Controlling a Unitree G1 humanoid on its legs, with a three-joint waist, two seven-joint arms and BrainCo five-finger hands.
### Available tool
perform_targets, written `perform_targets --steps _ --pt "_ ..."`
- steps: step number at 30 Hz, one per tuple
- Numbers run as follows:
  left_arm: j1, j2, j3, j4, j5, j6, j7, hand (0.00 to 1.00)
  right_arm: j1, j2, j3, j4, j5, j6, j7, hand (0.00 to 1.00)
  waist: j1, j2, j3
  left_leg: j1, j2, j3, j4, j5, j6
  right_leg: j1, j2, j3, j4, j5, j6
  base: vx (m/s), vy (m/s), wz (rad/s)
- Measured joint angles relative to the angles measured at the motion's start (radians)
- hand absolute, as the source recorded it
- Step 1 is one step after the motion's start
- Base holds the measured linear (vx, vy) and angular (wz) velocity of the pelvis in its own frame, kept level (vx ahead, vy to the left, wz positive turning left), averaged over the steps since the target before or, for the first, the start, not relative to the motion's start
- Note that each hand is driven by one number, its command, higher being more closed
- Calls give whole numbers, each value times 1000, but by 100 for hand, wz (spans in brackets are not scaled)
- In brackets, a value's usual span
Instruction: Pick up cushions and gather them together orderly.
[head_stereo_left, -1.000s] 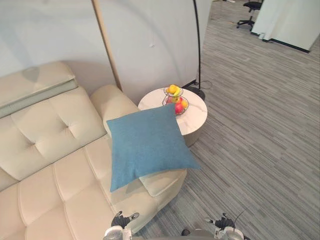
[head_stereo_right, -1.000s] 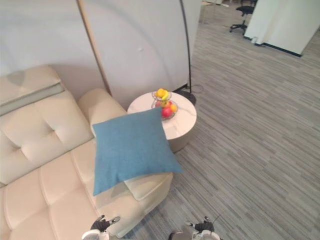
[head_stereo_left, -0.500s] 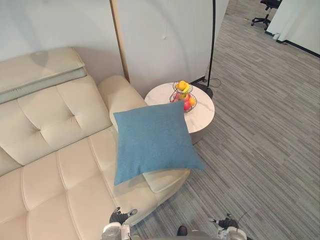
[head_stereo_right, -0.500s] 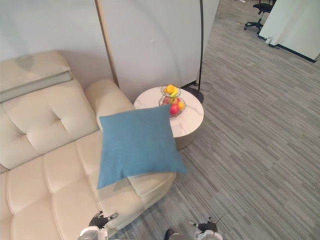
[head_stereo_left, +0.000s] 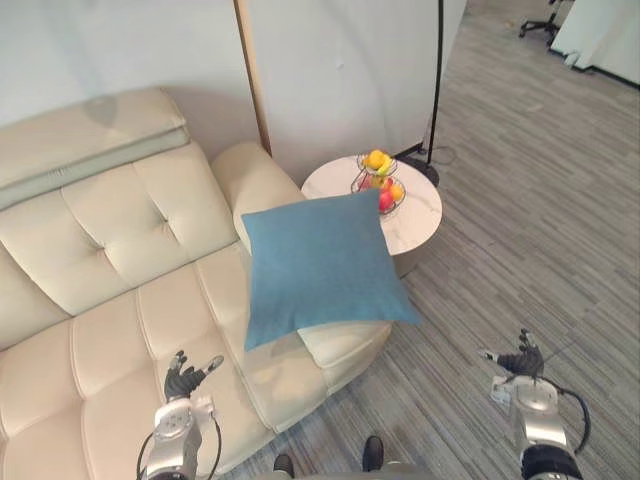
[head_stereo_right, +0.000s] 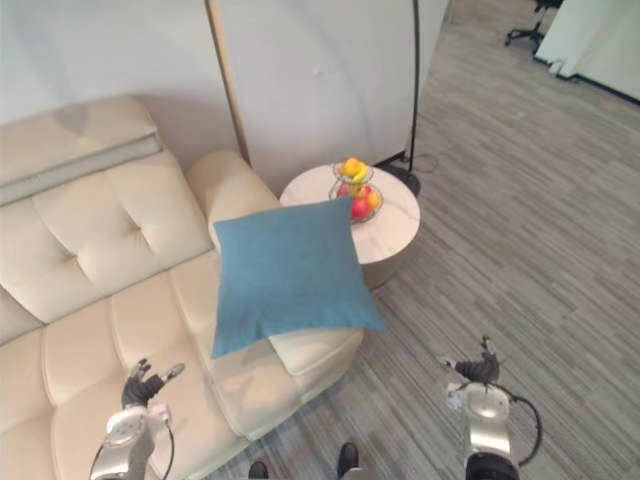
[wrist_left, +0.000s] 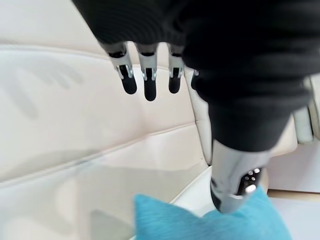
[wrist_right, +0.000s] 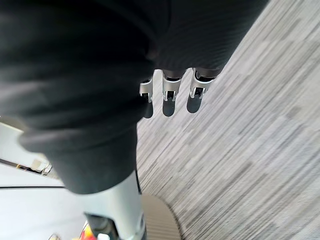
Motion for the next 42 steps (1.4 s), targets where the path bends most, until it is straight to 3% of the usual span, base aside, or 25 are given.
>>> perform_targets --steps 4,11,14,15,16,20,23,29,42 --pt "-175 43 -64 -29 -14 -18 32 0 -198 -15 80 2 27 -1 -17 0 0 3 59 -70 -8 -27 1 29 5 -58 -10 -29 1 4 -7 46 -9 22" --pt "-387 41 -183 -20 -43 -21 73 0 -438 -13 213 6 69 -1 -51 0 13 13 148 -171 -20 -27 36 49 13 -158 -32 -18 54 2 -11 -11 5 9" --pt "-468 15 -220 16 -65 -20 89 0 -508 -9 259 7 87 -1 -69 0 22 13 182 -202 -23 -27 53 52 9 -198 -40 -16 92 -8 -19 -42 -24 4" --pt "-577 -52 -327 37 -73 -19 104 0 -588 37 309 7 116 5 -107 0 31 12 218 -261 -20 -26 52 73 3 -299 -61 -16 192 -45 -28 -138 -98 11" --pt "-576 -53 -325 37 -73 -19 105 100 -586 36 313 7 126 8 -111 100 31 12 218 -261 -20 -25 52 79 4 -299 -62 -15 194 -45 -28 -142 -106 10" --pt "-608 -55 -337 43 -78 -19 118 100 -599 55 324 2 127 6 -127 100 34 12 221 -275 -15 -22 41 82 2 -338 -61 -9 235 -61 -29 -94 -56 0" --pt "-704 -37 -355 56 -124 -20 141 100 -636 70 336 -42 214 -29 -136 100 36 9 223 -350 -8 -13 11 114 -7 -435 -59 -10 255 -45 -34 -113 -28 4" --pt "-687 -23 -370 -4 -151 -20 153 100 -559 64 355 -129 258 -41 -135 100 37 9 225 -314 -4 0 6 120 -9 -402 -58 -10 255 -43 -36 5 -18 -2" --pt "-262 -59 -455 -439 -169 -42 148 100 -120 149 363 -393 261 -43 -101 100 29 2 203 -147 3 0 -36 117 -10 -207 -30 -19 165 -37 -28 18 -2 2"
